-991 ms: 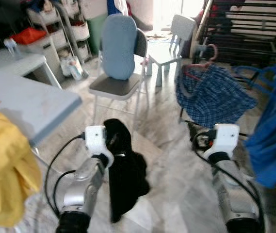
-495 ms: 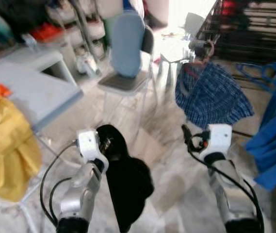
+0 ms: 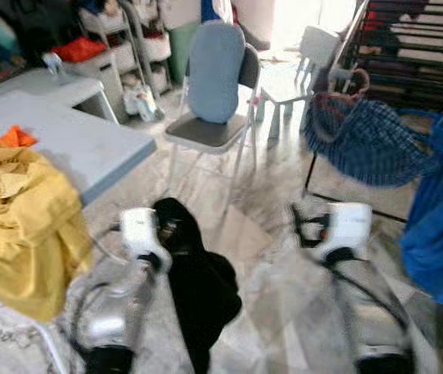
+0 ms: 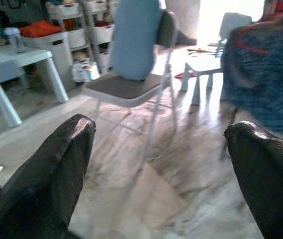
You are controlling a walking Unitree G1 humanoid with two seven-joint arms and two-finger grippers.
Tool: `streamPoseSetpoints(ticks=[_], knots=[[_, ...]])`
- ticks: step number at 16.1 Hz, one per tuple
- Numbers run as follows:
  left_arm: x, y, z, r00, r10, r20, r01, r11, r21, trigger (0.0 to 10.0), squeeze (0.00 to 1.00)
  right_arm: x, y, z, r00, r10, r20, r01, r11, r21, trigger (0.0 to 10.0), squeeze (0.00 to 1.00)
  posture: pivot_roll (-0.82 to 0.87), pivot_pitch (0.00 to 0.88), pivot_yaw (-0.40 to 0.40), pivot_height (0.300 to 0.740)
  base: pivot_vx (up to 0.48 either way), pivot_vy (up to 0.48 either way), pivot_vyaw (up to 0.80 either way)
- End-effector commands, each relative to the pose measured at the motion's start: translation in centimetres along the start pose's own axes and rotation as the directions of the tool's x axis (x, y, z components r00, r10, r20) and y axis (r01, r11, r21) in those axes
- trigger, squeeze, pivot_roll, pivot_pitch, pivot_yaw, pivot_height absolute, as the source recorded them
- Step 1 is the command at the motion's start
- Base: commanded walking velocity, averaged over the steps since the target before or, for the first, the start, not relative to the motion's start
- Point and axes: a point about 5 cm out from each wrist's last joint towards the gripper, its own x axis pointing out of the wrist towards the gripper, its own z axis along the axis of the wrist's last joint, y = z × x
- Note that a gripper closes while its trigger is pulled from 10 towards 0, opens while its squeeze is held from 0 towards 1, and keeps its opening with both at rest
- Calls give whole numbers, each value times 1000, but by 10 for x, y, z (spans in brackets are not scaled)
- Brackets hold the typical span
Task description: Hang hanger
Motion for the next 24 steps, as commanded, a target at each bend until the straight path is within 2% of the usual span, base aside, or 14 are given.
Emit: streamPoseSetpoints(ticks=[1,2,5,7,9,11,14,16,19,24], knots=[[1,-10,10,998,-49,50,49,999,8,10000,0,0,-6,6,1000,-24,18,25,999,-31,10000,0,-154,0,85,740,0,0,0],[0,-11,9,997,-71,43,70,997,24,10000,0,-1,-10,8,998,-51,31,54,995,-88,10000,0,-153,0,83,740,0,0,0],[-7,-7,6,996,-62,58,59,996,61,10000,0,-6,-15,10,998,-37,49,40,997,-73,10000,0,-149,0,81,740,0,0,0],[-18,0,4,996,-34,79,28,997,73,10000,0,-9,-18,9,999,-25,33,27,998,-65,10000,0,-148,0,82,740,0,0,0],[-28,7,-1,997,-19,75,13,997,79,10000,0,-12,-18,11,999,20,30,-17,995,-102,10000,0,-144,0,73,740,0,0,0],[-27,9,4,996,4,92,-12,997,80,10000,0,-10,-18,12,999,38,22,-36,994,-107,10000,0,-113,0,12,740,0,0,0],[-24,9,11,992,26,127,-39,994,100,10000,0,-5,-13,15,998,61,21,-58,992,-112,10000,0,-99,0,-20,740,0,0,0],[-26,15,17,987,58,148,-73,992,103,10000,0,4,-7,19,997,72,34,-68,992,-110,10000,0,-67,0,-46,740,0,0,0],[-29,17,19,987,47,153,-66,991,119,10000,0,9,-6,18,998,45,44,-40,994,-104,10000,0,-52,0,-42,740,0,0,0],[-24,5,20,988,-19,150,0,992,124,10000,0,14,-10,27,996,2,93,5,997,-76,10000,0,-71,0,6,740,0,0,0]])
